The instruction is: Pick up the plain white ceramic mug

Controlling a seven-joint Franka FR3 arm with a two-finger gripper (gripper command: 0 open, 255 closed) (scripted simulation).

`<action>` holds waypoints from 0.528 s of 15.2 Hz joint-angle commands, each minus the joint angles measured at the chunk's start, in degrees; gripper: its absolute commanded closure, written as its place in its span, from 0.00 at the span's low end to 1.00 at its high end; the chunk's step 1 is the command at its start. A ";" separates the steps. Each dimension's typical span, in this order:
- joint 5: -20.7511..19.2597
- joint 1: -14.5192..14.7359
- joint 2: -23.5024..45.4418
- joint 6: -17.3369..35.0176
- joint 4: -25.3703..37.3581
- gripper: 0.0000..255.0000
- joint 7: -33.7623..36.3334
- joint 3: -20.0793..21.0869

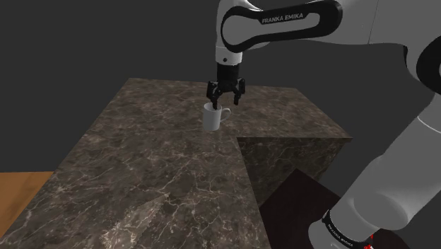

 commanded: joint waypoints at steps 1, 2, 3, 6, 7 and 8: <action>-0.38 0.05 5.74 -0.87 5.58 0.00 2.17 0.13; -0.53 0.25 8.44 -1.39 8.34 0.00 3.30 0.18; -0.67 0.48 11.17 -2.00 11.23 0.00 4.39 0.20; -1.05 1.33 19.64 -4.37 20.78 0.00 7.49 0.06; -1.10 1.54 21.30 -4.93 22.76 0.00 8.03 -0.03; -1.10 1.55 21.33 -4.18 22.05 0.00 8.00 -0.07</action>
